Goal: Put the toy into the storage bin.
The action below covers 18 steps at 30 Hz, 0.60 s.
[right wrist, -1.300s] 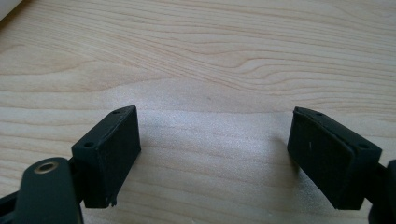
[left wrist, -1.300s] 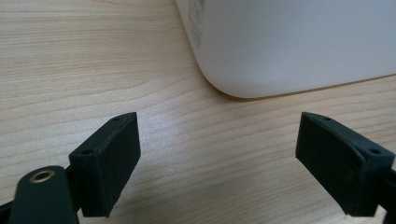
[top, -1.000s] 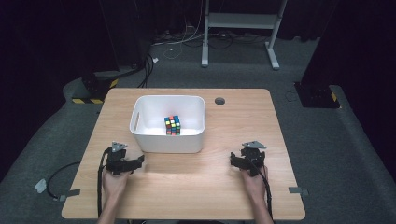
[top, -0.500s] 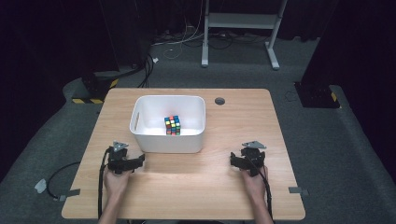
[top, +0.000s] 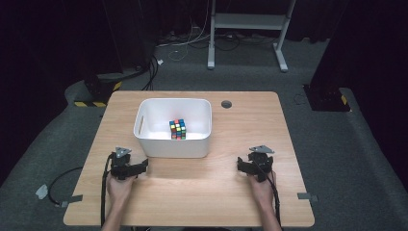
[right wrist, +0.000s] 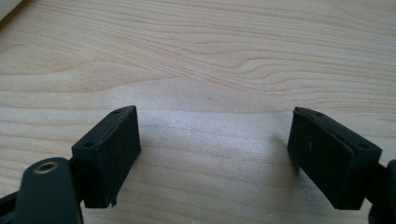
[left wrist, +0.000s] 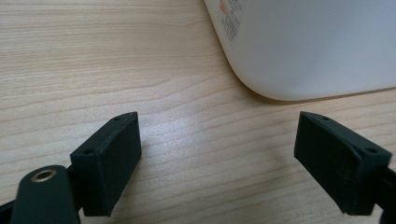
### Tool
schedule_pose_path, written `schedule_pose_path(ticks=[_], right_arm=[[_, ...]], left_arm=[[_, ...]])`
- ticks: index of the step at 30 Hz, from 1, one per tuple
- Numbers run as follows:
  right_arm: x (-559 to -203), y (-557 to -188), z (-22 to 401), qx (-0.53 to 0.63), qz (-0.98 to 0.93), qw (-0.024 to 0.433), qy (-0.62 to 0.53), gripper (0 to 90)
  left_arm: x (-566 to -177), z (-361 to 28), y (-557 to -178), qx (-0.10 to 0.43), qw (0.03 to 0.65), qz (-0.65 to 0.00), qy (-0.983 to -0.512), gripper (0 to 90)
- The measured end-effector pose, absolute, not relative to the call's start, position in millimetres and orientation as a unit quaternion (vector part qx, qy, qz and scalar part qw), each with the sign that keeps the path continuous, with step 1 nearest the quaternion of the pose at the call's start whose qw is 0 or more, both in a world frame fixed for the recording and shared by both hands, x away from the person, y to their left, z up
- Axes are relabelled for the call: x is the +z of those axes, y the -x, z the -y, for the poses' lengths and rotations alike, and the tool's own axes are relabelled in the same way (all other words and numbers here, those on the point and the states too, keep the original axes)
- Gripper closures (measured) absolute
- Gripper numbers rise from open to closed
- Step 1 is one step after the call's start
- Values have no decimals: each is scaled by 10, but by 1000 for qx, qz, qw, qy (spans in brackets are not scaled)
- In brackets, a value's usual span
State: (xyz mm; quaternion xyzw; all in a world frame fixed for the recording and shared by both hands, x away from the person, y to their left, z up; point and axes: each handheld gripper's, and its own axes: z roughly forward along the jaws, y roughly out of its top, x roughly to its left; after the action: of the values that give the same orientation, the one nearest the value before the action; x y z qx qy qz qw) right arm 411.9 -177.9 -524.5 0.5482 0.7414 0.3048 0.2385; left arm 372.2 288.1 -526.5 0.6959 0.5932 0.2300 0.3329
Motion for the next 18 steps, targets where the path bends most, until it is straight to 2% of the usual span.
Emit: schedule_pose_path(ticks=[18], right_arm=[[-5246,-4119,1779,305,-742,239,-548,170]], left_arm=[[-5283,-2816,-3721,252,308,-584,-707,148]])
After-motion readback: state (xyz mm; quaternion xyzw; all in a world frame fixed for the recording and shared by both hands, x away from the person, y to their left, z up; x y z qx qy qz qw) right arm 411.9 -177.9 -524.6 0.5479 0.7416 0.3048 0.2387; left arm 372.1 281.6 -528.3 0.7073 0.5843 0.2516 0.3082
